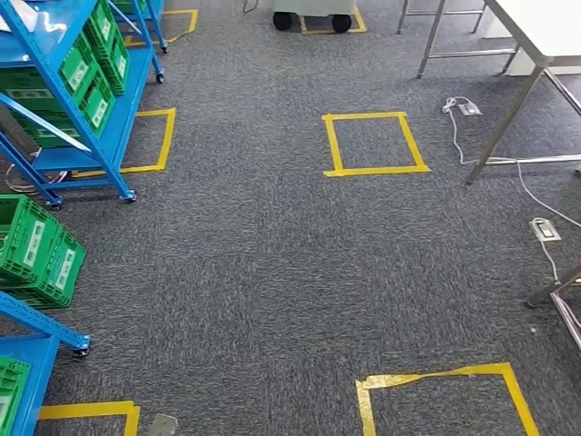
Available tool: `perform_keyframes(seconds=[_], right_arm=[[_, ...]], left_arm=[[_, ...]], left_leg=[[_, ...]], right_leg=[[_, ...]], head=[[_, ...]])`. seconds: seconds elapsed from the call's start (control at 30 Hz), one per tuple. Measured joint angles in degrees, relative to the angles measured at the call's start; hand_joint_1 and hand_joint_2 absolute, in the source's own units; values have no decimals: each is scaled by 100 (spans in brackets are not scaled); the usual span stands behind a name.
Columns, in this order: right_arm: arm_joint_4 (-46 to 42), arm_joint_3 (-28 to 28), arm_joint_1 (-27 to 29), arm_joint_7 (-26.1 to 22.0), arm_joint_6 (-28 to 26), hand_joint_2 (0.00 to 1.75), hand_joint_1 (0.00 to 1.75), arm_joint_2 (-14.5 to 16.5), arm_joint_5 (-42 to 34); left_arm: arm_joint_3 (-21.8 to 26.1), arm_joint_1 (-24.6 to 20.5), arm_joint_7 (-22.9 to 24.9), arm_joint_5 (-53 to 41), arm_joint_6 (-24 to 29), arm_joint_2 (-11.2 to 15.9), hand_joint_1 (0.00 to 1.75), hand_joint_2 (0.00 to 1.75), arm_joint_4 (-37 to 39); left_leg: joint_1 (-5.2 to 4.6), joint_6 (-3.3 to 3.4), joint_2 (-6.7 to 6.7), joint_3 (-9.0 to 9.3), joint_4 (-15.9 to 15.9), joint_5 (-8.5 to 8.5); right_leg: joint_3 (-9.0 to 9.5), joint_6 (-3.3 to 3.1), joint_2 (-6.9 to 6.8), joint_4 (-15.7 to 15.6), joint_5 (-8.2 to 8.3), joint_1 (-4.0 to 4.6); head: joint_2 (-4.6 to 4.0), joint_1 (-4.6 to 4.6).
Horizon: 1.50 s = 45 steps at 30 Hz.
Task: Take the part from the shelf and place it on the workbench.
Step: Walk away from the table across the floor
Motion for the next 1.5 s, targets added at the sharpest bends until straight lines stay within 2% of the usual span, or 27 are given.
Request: perform_keyframes(seconds=[0.07, 0.1, 0.17, 0.23, 0.33, 0.37, 0.4, 0.43, 0.5, 0.53, 0.57, 0.63, 0.7, 0.77, 0.87, 0.9, 0.93, 1.0, 1.03, 1.1, 1.13, 1.2, 1.27, 1.33, 1.4, 1.43, 1.5], right_arm=[[2, 4, -5, -1, 5, 0, 0, -1, 1], [3, 7, -5, 0, 9, 0, 0, -1, 1], [2, 12, -4, 0, 9, 0, 0, -6, 2], [-1, 17, -6, -5, 13, 0, 0, -14, 4], [-3, 19, 3, -9, 22, 0, 0, -19, 10], [-3, 19, 5, -9, 22, 0, 0, -19, 11], [-4, 19, 5, -9, 22, 0, 0, -19, 13], [-4, 19, 1, -9, 22, 0, 0, -19, 14], [-5, 20, -7, -9, 22, 0, 0, -19, 15], [-5, 21, -9, -9, 22, 0, 0, -19, 16], [-5, 21, -8, -9, 22, 0, 0, -19, 17], [-5, 21, -6, -9, 24, 0, 0, -19, 19], [-5, 25, -12, -10, 24, 0, 0, -19, 21], [-5, 29, -15, -16, 24, 0, 0, -19, 24], [-5, 30, -2, -17, 24, 0, 0, -22, 24], [-5, 30, 1, -16, 25, 0, 0, -24, 24], [-6, 30, 3, -16, 25, 0, 0, -25, 24], [-10, 30, 3, -15, 27, 0, 0, -25, 26], [-11, 30, 3, -12, 30, 0, 0, -24, 28], [-13, 32, 2, -3, 36, 0, 0, -22, 33], [-13, 33, 3, 2, 39, 0, 0, -21, 36], [-14, 34, 6, 6, 36, 0, 0, -23, 39], [-16, 34, 5, 2, 32, 0, 0, -25, 43], [-16, 34, 9, -1, 31, 0, 0, -24, 46], [-17, 34, 20, 0, 31, 0, 0, -25, 50], [-17, 34, 21, 0, 31, 0, 0, -25, 52], [-19, 34, 14, 0, 31, 0, 0, -24, 56]], left_arm=[[6, -13, -2, -4, 0, 2, 0, 0, 0], [9, -14, -4, -6, 0, 3, 0, 0, 0], [13, 1, -7, -10, 0, 0, 0, 0, 0], [16, 12, -8, -15, 0, -3, 0, 0, 0], [16, -15, -9, -17, 0, -8, 0, 0, 0], [16, -16, -9, -17, 0, -8, 0, 0, 0], [16, -9, -9, -17, 0, -9, 0, 0, 0], [16, -1, -9, -17, 0, -8, 0, 0, 0], [17, 7, -9, -17, 0, -6, 0, 0, 0], [18, -1, -9, -17, 0, -5, 0, 0, 0], [18, -14, -9, -17, -1, -4, 0, 0, 0], [18, -30, -9, -17, -2, -4, 0, 0, 0], [20, -16, -9, -17, -2, -7, 0, 0, 0], [25, -9, -13, -17, -2, -13, 0, 0, 0], [37, -24, -17, -25, -2, -25, 0, 0, 0], [42, -22, -17, -30, -2, -27, 0, 0, 0], [49, -19, -17, -35, -3, -29, 0, 0, 0], [61, -15, -18, -51, -16, -32, 0, 0, 0], [65, -19, -19, -58, -25, -31, 0, 0, 0], [69, -29, -23, -64, -37, -27, 0, 0, -1], [72, -26, -25, -71, -51, -24, 0, 0, -1], [73, 2, -26, -99, -107, -11, 0, 0, 0], [74, 25, -26, -127, -172, 10, 0, 0, 0], [75, 16, -26, -140, -199, 25, 0, 0, 0], [75, 11, -26, -151, -201, 28, 0, 0, 0], [76, 20, -26, -156, -201, 28, 0, 0, 0], [78, 41, -26, -167, -197, 31, 0, 0, -1]], left_leg=[[9, -77, -101, 17, 22, -37], [13, -116, -145, 2, 17, -31], [38, -186, -210, -17, -16, -7], [38, -236, -72, -99, 152, -125], [23, -269, 238, -619, 1184, -614], [23, -268, 269, -792, 1502, -708], [22, -257, 281, -873, 1637, -694], [18, -239, 287, -852, 1570, -582], [-16, -173, 375, -509, 884, -168], [-55, -135, 493, -309, 490, -26], [-91, -105, 594, -162, 194, 57], [-139, -74, 677, -75, -26, 51], [-123, -35, 573, -66, -72, 68], [-83, 20, 474, -29, -123, 89], [-54, 59, 317, -12, -131, 79], [-49, 61, 260, -5, -131, 74], [-41, 56, 198, 7, -128, 67], [-15, 18, 63, 41, -115, 45], [-11, -18, -3, 48, -95, 26], [-5, -95, -122, 26, -56, 12], [-3, -133, -173, 5, -52, 22], [25, -194, -244, -19, -75, 50], [23, -240, -86, -108, 101, -70], [6, -266, 171, -422, 734, -398], [6, -269, 260, -795, 1446, -654], [5, -261, 273, -874, 1585, -645], [-3, -225, 321, -689, 1206, -327]], right_leg=[[195, -2, 202, -495, 214, -43], [220, -34, 257, -542, 198, -39], [227, -141, 198, -573, 217, -17], [257, -231, 110, -620, 234, -12], [298, -312, -80, -654, 219, 29], [304, -327, -145, -654, 209, 45], [314, -340, -203, -654, 197, 60], [328, -348, -252, -654, 185, 72], [370, -345, -331, -656, 157, 85], [388, -327, -367, -648, 135, 101], [400, -306, -406, -646, 116, 111], [417, -260, -493, -661, 92, 131], [442, -210, -537, -676, 64, 129], [317, -155, -388, -388, -121, 118], [-247, -99, -171, 688, -575, 94], [-380, -83, -158, 897, -603, 87], [-415, -67, -153, 900, -520, 76], [-165, -27, -65, 297, -100, 27], [13, -2, 70, -88, 66, -7], [266, -13, 293, -570, 195, -53], [298, -47, 331, -620, 169, -50], [310, -137, 238, -634, 180, -31], [335, -217, 124, -662, 192, -19], [356, -275, -23, -679, 181, 3], [365, -309, -186, -679, 160, 31], [374, -321, -258, -679, 149, 42], [413, -326, -386, -679, 120, 56]], head=[[0, 10], [1, 10], [1, 8], [0, -27], [1, -79], [1, -80], [0, -80], [0, -80], [0, -81], [0, -81], [0, -79], [0, -77], [0, -77], [0, -58], [0, -27], [0, -27], [0, -28], [0, -28], [0, -25], [0, -21], [0, -24], [0, -28], [0, -51], [0, -81], [0, -86], [0, -86], [0, -86]])
